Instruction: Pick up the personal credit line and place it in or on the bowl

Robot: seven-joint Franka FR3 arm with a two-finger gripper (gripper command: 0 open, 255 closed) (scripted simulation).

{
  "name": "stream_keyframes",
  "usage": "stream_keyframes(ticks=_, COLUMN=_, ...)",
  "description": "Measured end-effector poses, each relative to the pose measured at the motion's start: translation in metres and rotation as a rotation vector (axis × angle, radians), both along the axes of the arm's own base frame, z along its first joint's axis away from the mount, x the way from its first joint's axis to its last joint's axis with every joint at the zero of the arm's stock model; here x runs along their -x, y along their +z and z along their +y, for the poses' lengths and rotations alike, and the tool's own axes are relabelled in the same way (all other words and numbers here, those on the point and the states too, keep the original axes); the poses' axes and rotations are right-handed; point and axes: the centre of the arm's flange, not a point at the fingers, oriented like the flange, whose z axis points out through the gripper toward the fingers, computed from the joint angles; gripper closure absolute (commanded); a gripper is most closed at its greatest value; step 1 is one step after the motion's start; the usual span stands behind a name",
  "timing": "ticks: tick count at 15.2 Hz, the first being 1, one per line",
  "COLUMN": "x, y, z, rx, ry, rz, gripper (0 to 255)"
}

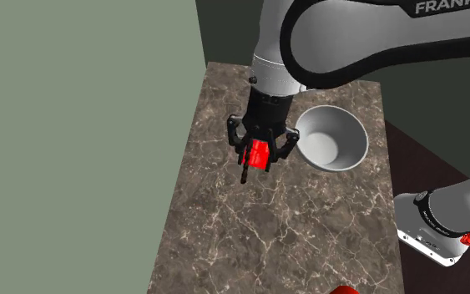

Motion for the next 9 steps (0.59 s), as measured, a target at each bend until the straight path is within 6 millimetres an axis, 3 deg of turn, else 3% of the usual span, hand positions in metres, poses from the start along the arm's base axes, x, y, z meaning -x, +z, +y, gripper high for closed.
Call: stream_keyframes(ticks=9, x=0.048, y=0.006, z=-0.109, rx=0.0, ry=0.0, rz=0.001, gripper=255)
